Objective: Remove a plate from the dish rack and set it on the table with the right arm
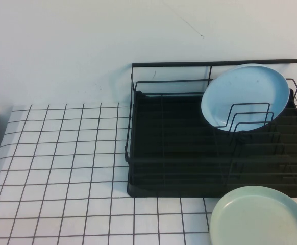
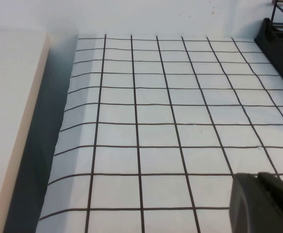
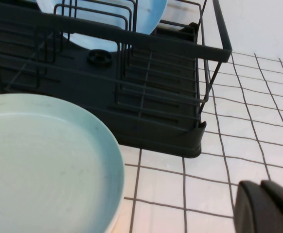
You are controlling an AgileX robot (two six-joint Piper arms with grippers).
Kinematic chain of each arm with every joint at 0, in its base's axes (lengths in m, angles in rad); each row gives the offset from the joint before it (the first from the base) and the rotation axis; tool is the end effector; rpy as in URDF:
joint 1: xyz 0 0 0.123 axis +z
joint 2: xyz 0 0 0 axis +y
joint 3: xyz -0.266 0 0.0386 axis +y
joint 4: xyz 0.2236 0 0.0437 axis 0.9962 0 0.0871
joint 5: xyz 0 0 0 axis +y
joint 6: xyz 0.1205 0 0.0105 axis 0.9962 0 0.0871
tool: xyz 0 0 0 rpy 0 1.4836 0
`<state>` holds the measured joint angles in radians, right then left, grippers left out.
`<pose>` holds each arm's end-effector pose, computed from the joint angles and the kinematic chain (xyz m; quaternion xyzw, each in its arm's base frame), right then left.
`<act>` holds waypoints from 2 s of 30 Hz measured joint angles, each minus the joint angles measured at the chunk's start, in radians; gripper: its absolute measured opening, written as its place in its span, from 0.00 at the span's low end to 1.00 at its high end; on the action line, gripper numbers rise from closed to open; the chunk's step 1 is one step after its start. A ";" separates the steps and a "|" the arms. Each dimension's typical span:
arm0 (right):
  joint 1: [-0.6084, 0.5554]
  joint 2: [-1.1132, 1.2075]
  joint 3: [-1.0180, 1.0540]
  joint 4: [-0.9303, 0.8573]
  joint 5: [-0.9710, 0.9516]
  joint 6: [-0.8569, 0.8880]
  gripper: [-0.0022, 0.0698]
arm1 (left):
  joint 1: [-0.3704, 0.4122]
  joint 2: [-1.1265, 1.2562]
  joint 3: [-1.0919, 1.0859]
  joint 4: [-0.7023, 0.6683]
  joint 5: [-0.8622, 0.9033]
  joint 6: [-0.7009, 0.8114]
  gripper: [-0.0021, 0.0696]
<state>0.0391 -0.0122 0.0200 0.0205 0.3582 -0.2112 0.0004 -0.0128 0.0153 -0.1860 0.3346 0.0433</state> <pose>0.0737 0.0038 0.1670 -0.0942 0.7929 -0.0431 0.6005 0.0744 -0.0073 0.1721 -0.0337 0.7872 -0.0645 0.6124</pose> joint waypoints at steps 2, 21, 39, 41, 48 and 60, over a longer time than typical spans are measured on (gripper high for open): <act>0.000 0.000 0.000 0.000 0.000 0.000 0.03 | 0.000 0.000 0.000 0.000 0.000 0.000 0.02; 0.000 0.000 0.000 0.000 0.000 0.000 0.03 | 0.000 0.000 0.000 0.000 0.000 -0.004 0.02; 0.000 0.000 0.008 0.000 -0.067 0.000 0.03 | 0.000 0.000 0.000 0.000 0.000 -0.004 0.02; 0.000 0.000 0.010 0.000 -0.142 0.000 0.03 | 0.000 0.000 0.000 0.000 0.000 -0.004 0.02; 0.000 0.000 0.010 0.000 -0.617 0.001 0.03 | 0.000 0.000 0.000 0.000 0.000 -0.004 0.02; 0.000 0.000 0.008 0.051 -1.094 0.033 0.03 | 0.000 0.000 0.000 0.000 0.000 0.000 0.02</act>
<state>0.0391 -0.0122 0.0279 0.0715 -0.7355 -0.1781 0.0004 -0.0128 0.0153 -0.1860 0.3346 0.0433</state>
